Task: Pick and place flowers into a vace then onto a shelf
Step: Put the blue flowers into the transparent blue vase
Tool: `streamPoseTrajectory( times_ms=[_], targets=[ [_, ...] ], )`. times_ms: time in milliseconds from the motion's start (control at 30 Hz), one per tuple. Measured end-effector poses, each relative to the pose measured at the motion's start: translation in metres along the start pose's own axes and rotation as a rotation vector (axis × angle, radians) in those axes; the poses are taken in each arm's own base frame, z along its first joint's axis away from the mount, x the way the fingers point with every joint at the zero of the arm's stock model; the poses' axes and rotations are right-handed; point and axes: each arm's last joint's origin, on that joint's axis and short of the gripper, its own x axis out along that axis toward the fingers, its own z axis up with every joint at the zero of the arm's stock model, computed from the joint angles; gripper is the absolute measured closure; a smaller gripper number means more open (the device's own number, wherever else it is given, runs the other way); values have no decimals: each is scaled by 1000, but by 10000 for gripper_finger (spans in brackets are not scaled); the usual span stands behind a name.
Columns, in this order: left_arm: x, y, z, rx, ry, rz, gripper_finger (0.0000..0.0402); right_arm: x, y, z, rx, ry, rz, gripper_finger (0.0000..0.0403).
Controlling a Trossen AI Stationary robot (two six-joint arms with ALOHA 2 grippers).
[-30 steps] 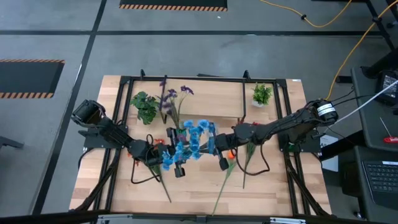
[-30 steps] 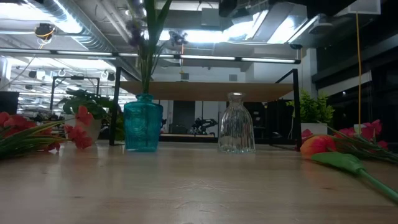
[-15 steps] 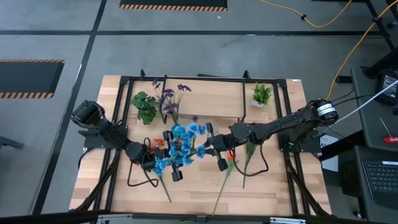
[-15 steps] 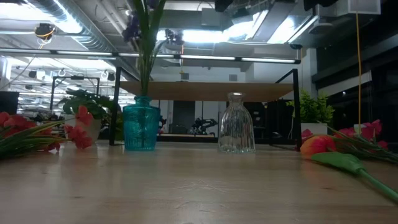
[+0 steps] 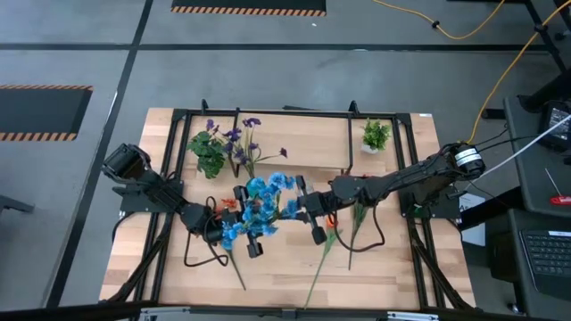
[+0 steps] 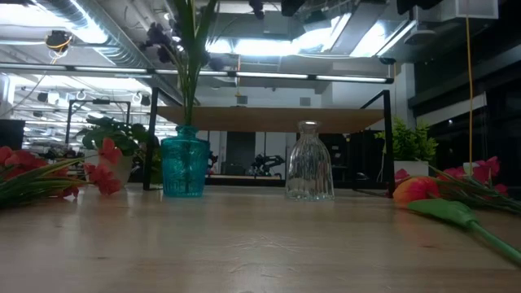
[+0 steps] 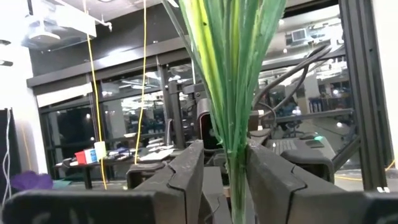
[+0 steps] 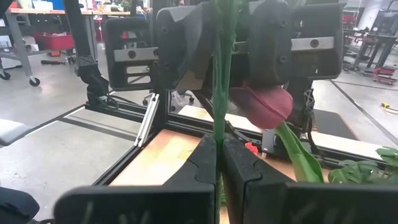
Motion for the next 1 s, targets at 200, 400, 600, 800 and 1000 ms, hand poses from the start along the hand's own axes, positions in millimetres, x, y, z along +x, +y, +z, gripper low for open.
streamPoseTrajectory(
  times_ms=[200,400,600,800,1000],
  targets=[
    [0,0,0,0,0,-1,301,0,0,0,1,-1,0,400],
    [0,-1,0,40,-11,-21,325,0,0,0,1,-1,1,400],
    [0,-3,1,47,-41,-85,386,0,0,1,-2,-6,4,370],
    [-3,-5,2,64,-22,-61,392,0,0,0,-4,3,0,349],
    [-10,-9,6,77,-19,-48,394,0,0,0,-32,0,0,322]
  ],
)
